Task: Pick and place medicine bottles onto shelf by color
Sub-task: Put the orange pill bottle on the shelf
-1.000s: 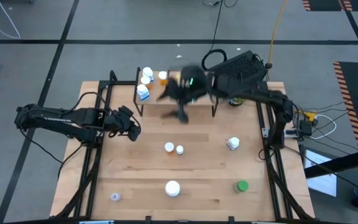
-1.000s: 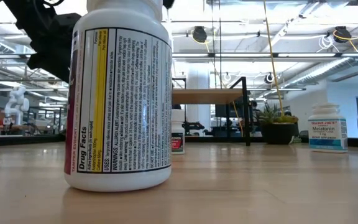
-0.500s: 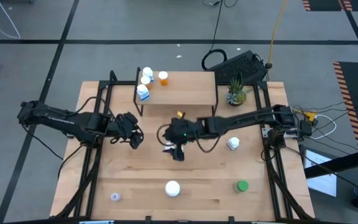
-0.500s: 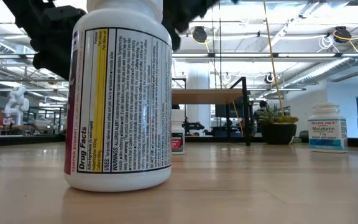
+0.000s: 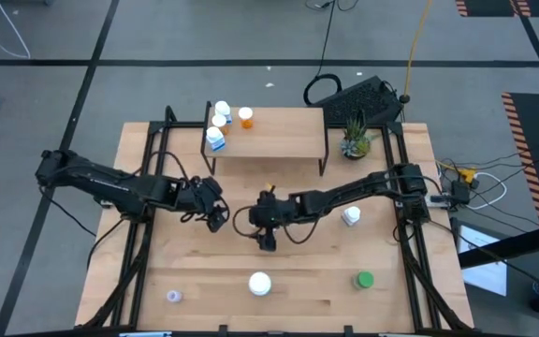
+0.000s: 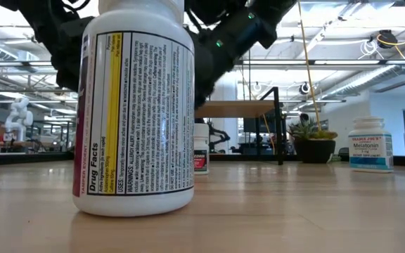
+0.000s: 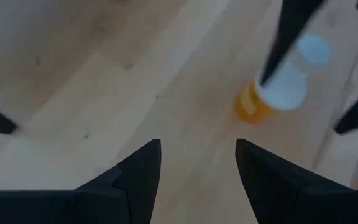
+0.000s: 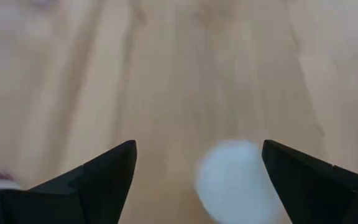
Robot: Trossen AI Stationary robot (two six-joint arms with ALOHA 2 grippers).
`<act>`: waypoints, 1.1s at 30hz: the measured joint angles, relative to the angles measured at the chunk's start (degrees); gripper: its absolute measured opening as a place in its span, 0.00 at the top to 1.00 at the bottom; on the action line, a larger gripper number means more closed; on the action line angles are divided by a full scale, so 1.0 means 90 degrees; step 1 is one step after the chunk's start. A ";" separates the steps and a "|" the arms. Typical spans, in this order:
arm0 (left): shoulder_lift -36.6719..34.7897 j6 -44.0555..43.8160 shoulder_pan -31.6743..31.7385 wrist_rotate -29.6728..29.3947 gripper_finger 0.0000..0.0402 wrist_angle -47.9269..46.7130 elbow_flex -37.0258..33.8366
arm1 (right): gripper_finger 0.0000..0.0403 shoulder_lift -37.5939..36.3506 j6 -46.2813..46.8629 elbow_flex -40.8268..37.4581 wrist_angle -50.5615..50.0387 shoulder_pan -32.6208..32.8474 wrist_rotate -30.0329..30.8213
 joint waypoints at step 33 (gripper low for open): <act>0.0005 -0.0312 -0.0032 0.0084 0.48 -0.0041 0.0000 | 0.38 0.0291 -0.0415 0.0022 -0.0088 -0.0450 -0.0882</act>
